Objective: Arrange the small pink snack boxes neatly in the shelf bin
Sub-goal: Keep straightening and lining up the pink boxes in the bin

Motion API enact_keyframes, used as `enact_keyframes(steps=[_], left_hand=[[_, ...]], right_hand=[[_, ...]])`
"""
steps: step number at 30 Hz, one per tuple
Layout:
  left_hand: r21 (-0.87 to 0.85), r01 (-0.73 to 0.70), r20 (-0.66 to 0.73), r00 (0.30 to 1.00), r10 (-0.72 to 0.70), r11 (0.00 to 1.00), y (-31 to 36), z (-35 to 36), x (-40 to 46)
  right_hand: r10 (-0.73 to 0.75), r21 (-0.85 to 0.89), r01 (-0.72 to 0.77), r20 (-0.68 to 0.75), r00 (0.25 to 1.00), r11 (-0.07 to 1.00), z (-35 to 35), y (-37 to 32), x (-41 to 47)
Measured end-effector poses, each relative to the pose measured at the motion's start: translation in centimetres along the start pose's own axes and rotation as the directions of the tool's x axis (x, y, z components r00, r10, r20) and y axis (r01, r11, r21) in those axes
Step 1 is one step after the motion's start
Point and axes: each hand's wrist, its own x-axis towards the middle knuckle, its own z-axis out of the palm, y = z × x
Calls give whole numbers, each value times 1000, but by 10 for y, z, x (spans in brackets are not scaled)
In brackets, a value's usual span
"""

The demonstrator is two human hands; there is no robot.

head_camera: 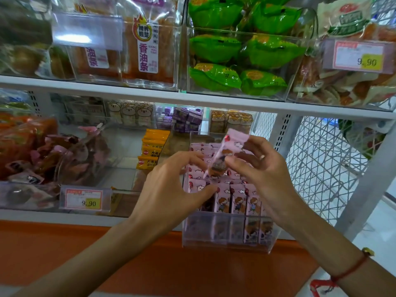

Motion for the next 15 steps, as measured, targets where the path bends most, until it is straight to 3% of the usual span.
enact_keyframes(steps=[2,6,12,15], left_hand=[[-7,-2,2,1000,2,1000,-1,1,0],[-234,-17,61,998,32,972,1,1,2],[-618,170,149,984,-99,767,-1,-3,6],[-652,201,114,979,-168,731,0,-4,8]], right_hand=[[-147,-174,155,57,987,972,5,-2,-7],[-333,-298,365,154,930,882,15,-5,-14],[-319,-410,386,224,921,827,9,-6,-13],[-287,-466,339,181,941,817,4,4,-5]])
